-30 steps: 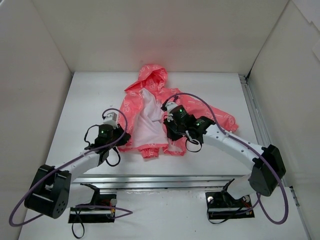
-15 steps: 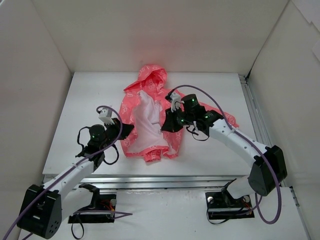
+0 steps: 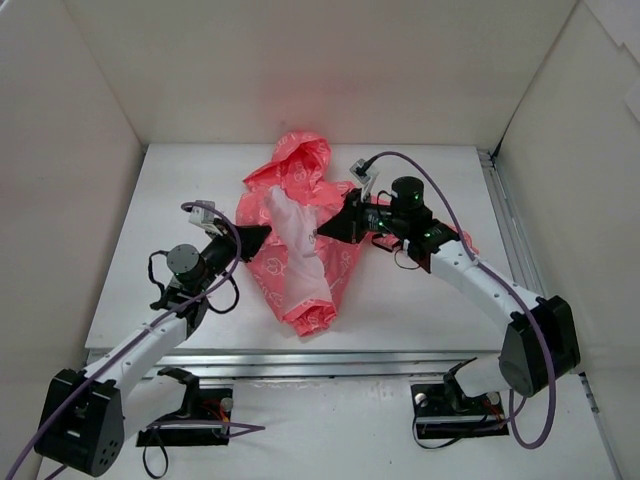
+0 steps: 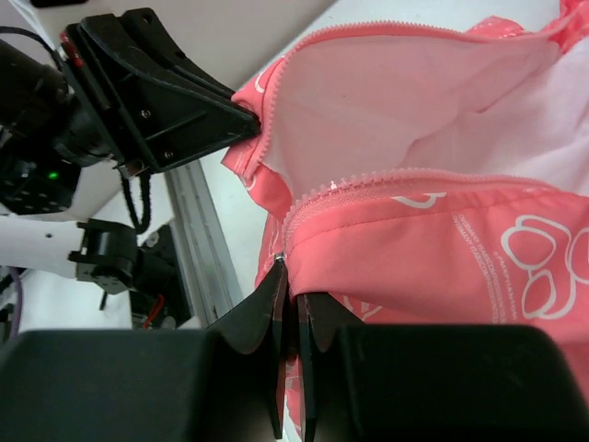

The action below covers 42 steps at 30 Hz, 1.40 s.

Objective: Zip up the jacket

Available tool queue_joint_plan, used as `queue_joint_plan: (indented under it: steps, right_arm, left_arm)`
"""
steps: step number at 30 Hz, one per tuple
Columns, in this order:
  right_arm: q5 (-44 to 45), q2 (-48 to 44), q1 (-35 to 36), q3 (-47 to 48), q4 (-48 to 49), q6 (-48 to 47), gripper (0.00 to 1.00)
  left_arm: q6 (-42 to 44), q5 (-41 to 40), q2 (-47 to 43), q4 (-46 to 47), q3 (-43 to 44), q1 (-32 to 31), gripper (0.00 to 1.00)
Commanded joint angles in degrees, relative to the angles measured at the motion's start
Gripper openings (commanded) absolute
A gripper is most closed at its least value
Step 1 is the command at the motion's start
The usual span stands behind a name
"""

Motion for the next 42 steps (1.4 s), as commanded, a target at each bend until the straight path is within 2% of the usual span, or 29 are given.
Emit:
queue_joint_plan:
  steps: [1,8,14,17,21,25,34,38,42]
  right_arm:
    - [-8.9,-0.5,-1.3,-1.1,17.5,6.6,0.00]
    - [-12.3,1.6,-2.0,-1.3,19.8,8.0,0.00]
    - [-14.6,3.4,-1.3,-1.4,21.5,9.4,0.00]
    - [-15.5,4.0,-1.1,-1.3,21.5,9.6,0.00]
    - [-16.1,5.1,-0.5,-1.0,21.6,9.5,0.00]
    - [-16.9,6.1,0.0,-0.5,21.8,9.5,0.00]
    - [-20.4,6.1,4.1,1.6,22.4,7.6,0.00]
    - [-9.5,6.2,5.2,7.2,0.3,-7.5,0.00]
    - [-12.8,6.1,5.7,5.2,7.0,-3.6,0.00]
  left_arm:
    - [0.1,4.2,1.5,13.5,3.9,0.4,0.00]
    - [-3.9,9.5,9.6,32.0,1.7,0.4,0.00]
    - [-9.4,13.4,20.4,48.6,0.8,0.9,0.00]
    - [-10.9,13.1,22.4,52.7,0.5,0.9,0.00]
    - [-10.3,13.6,21.0,51.4,1.4,0.9,0.00]
    - [-7.8,13.3,16.8,45.8,2.2,0.9,0.00]
    - [-6.1,14.1,15.5,46.1,3.9,0.4,0.00]
    - [-3.7,13.9,13.5,43.2,3.6,-0.1,0.00]
    - [-2.3,13.9,11.9,41.9,3.3,-1.2,0.00]
